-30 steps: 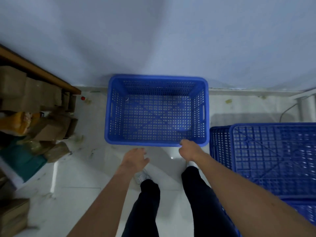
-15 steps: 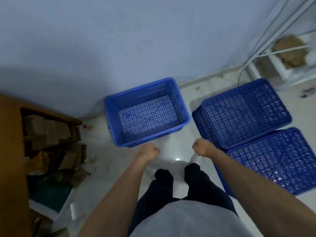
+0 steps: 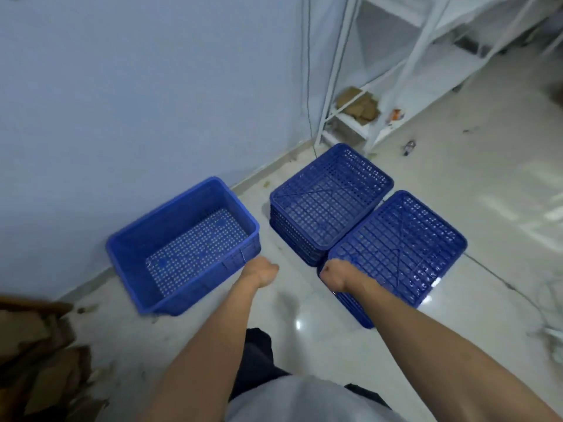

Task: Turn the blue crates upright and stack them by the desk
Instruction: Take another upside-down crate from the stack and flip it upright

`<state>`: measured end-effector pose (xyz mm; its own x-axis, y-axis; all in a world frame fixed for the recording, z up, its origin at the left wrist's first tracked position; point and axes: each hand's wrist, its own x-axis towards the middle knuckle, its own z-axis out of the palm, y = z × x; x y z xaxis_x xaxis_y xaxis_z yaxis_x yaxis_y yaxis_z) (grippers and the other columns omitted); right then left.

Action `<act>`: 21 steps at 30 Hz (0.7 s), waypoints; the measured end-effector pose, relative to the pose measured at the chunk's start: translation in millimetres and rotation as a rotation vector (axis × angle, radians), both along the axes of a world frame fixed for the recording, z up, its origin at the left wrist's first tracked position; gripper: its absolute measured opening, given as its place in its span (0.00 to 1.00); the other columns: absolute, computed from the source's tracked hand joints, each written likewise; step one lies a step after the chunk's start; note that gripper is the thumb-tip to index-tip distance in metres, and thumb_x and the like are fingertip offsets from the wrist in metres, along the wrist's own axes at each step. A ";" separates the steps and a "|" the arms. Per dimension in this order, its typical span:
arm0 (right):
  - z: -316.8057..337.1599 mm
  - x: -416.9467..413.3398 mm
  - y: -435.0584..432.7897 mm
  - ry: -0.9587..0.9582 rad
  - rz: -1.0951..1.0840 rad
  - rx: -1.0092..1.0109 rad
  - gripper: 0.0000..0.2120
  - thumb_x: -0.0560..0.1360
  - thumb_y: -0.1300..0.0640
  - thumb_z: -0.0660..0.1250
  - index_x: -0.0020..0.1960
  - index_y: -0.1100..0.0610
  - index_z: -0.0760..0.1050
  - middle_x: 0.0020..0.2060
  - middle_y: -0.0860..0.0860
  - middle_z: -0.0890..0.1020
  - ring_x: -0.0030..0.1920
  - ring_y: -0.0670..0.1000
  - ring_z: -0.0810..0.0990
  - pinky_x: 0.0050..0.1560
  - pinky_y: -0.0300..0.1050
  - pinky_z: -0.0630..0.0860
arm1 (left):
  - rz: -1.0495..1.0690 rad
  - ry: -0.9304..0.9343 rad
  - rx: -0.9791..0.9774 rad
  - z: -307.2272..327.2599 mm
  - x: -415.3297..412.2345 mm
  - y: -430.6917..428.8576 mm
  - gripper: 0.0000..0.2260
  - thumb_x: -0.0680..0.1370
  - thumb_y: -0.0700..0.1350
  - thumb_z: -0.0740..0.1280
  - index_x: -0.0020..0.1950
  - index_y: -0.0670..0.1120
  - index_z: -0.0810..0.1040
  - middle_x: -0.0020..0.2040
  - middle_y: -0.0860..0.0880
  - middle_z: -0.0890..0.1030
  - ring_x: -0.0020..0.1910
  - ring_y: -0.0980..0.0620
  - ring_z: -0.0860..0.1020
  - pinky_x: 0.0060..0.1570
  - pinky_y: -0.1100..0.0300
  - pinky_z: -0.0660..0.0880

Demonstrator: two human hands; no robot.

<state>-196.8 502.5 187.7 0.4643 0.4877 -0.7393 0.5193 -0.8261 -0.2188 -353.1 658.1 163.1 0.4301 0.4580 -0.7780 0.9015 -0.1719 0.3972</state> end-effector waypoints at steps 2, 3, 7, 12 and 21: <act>5.5 6.9 -55.5 -0.041 -0.015 0.021 0.12 0.76 0.55 0.57 0.35 0.56 0.68 0.54 0.62 0.81 0.47 0.56 0.76 0.49 0.45 0.71 | -0.054 -0.039 0.039 8.8 20.7 -41.2 0.21 0.76 0.49 0.59 0.60 0.35 0.78 0.59 0.39 0.81 0.56 0.41 0.80 0.57 0.54 0.77; 9.7 9.2 -83.6 -0.053 -0.042 0.025 0.12 0.76 0.55 0.57 0.34 0.56 0.66 0.52 0.62 0.81 0.47 0.56 0.76 0.47 0.44 0.70 | -0.060 -0.068 0.054 18.6 31.0 -63.6 0.20 0.76 0.49 0.59 0.58 0.36 0.79 0.57 0.40 0.83 0.55 0.41 0.81 0.58 0.52 0.77; 23.6 26.1 -174.4 -0.066 -0.175 0.032 0.12 0.76 0.54 0.57 0.36 0.58 0.68 0.49 0.61 0.80 0.45 0.56 0.76 0.42 0.44 0.68 | -0.213 -0.153 0.148 56.8 77.0 -135.8 0.16 0.78 0.48 0.60 0.52 0.37 0.81 0.51 0.41 0.84 0.52 0.41 0.81 0.55 0.50 0.78; 35.6 59.0 -251.0 -0.087 -0.327 0.039 0.13 0.77 0.52 0.57 0.45 0.60 0.76 0.54 0.62 0.81 0.49 0.59 0.79 0.46 0.45 0.73 | -0.424 -0.206 0.278 90.4 137.8 -190.3 0.15 0.77 0.47 0.60 0.31 0.43 0.71 0.34 0.45 0.77 0.36 0.43 0.76 0.36 0.55 0.70; 43.6 107.4 -314.1 -0.049 -0.544 0.079 0.11 0.78 0.55 0.56 0.41 0.59 0.70 0.43 0.57 0.76 0.42 0.57 0.75 0.44 0.46 0.73 | -0.670 -0.216 0.310 89.2 232.7 -222.6 0.19 0.81 0.48 0.60 0.31 0.46 0.62 0.28 0.47 0.66 0.29 0.47 0.64 0.33 0.53 0.65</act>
